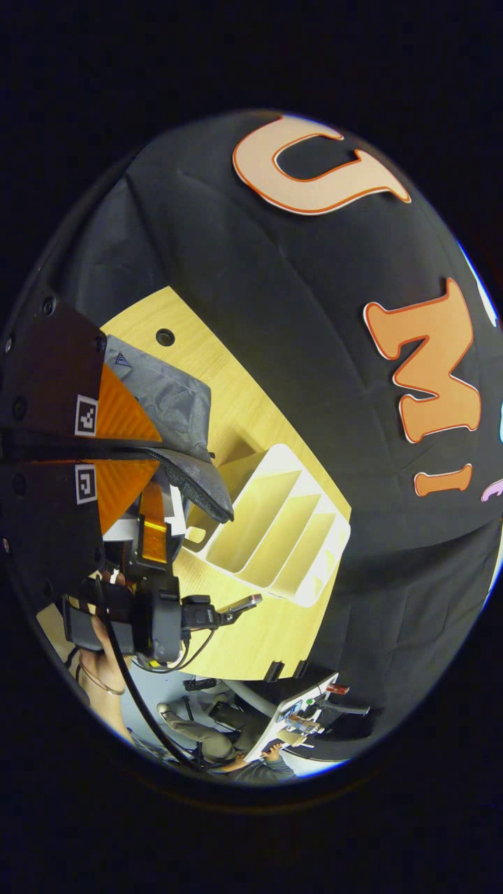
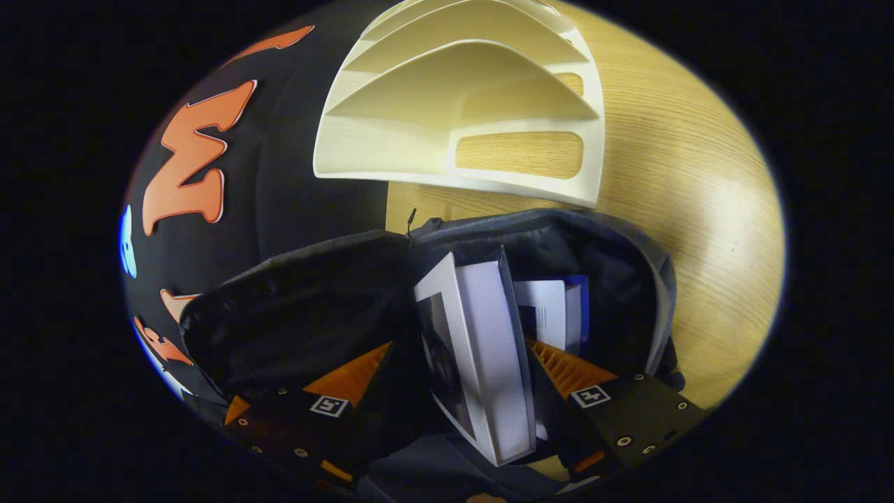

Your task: Open the schoolbag, grab two books from the bookshelf and put them into the schoolbag.

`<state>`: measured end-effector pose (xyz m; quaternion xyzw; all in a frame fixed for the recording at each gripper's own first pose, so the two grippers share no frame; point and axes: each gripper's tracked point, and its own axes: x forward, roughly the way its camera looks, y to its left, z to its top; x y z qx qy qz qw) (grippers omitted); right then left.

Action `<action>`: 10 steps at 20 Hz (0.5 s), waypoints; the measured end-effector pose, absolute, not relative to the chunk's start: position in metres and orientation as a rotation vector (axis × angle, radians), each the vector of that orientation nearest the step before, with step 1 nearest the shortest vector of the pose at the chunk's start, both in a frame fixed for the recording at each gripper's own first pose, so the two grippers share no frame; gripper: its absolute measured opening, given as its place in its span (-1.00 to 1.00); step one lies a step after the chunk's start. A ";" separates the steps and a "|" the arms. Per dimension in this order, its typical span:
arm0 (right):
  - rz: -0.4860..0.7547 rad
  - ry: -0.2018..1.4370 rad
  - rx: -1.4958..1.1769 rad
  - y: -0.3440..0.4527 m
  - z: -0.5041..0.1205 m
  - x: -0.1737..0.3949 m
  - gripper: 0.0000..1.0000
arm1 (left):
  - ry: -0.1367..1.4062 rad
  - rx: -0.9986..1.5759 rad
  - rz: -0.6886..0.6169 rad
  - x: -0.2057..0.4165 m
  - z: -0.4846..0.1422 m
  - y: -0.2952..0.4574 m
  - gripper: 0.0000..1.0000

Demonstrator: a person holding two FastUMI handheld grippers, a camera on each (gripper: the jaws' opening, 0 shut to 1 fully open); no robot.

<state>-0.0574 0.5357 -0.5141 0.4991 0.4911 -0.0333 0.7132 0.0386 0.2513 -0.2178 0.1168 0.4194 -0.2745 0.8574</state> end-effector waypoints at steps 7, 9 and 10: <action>-0.088 1.051 0.963 0.459 -0.484 -0.067 0.98 | 0.921 0.200 -0.571 0.027 -0.237 0.236 -0.98; -0.079 1.056 0.900 0.434 -0.474 -0.068 0.98 | 0.917 0.204 -0.555 0.024 -0.238 0.232 -0.98; -0.074 1.060 0.867 0.421 -0.468 -0.067 0.97 | 0.915 0.206 -0.539 0.022 -0.239 0.230 -0.98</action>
